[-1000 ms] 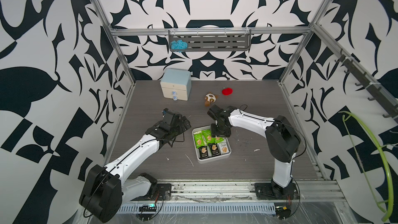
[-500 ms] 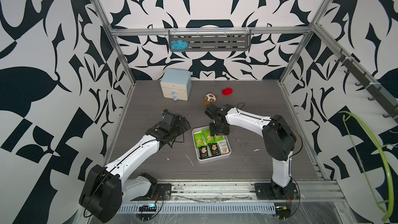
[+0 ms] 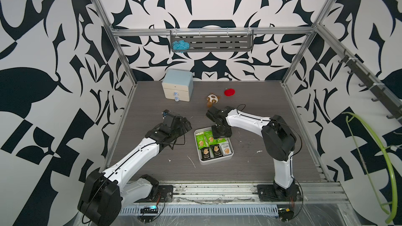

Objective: Take the cookies out of the storage box
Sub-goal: Pick up the cookie from the storage box.

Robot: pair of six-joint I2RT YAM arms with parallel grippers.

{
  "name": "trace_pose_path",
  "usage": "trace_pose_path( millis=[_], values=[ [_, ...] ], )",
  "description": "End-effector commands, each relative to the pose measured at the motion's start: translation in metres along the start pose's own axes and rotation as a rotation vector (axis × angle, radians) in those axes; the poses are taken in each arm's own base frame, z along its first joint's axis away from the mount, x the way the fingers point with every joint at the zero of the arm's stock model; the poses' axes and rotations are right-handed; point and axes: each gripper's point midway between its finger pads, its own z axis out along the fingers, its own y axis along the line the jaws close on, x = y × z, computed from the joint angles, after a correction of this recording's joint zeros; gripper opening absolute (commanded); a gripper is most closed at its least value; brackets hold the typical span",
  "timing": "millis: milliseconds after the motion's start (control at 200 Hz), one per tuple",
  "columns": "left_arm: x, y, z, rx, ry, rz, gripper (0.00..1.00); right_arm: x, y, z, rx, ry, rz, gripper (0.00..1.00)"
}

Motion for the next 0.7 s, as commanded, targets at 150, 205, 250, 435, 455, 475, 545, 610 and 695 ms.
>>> trace_pose_path(
  millis=[150, 205, 250, 435, 455, 475, 545, 610, 695],
  values=[
    [0.01, 0.015, 0.002, -0.031, 0.012, -0.014, 0.99, -0.008, 0.002, -0.038, -0.02, -0.065, -0.014, 0.44],
    [0.01, 0.014, 0.003, -0.032, 0.016, -0.011, 0.99, -0.007, 0.005, -0.042, -0.041, -0.068, -0.014, 0.43],
    [0.01, 0.013, 0.003, -0.029, 0.017, -0.009, 0.99, -0.007, 0.008, -0.046, -0.067, -0.072, -0.014, 0.43],
    [0.01, 0.012, 0.001, -0.026, 0.019, -0.009, 0.99, -0.007, 0.03, -0.058, -0.212, -0.095, -0.01, 0.42],
    [0.009, 0.011, 0.001, -0.023, 0.017, -0.01, 0.99, -0.007, 0.031, -0.06, -0.223, -0.1, -0.011, 0.42],
    [0.01, 0.012, 0.001, -0.025, 0.019, -0.01, 0.99, -0.007, 0.032, -0.061, -0.231, -0.102, -0.007, 0.42],
    [0.01, 0.011, 0.001, -0.024, 0.02, -0.008, 1.0, -0.008, 0.034, -0.068, -0.258, -0.123, 0.002, 0.42],
    [0.01, 0.011, 0.001, -0.025, 0.022, -0.007, 0.99, -0.009, 0.032, -0.076, -0.277, -0.151, 0.012, 0.42],
    [0.01, 0.011, 0.003, -0.027, 0.025, -0.006, 0.99, -0.014, 0.024, -0.089, -0.279, -0.2, 0.03, 0.42]
  ],
)
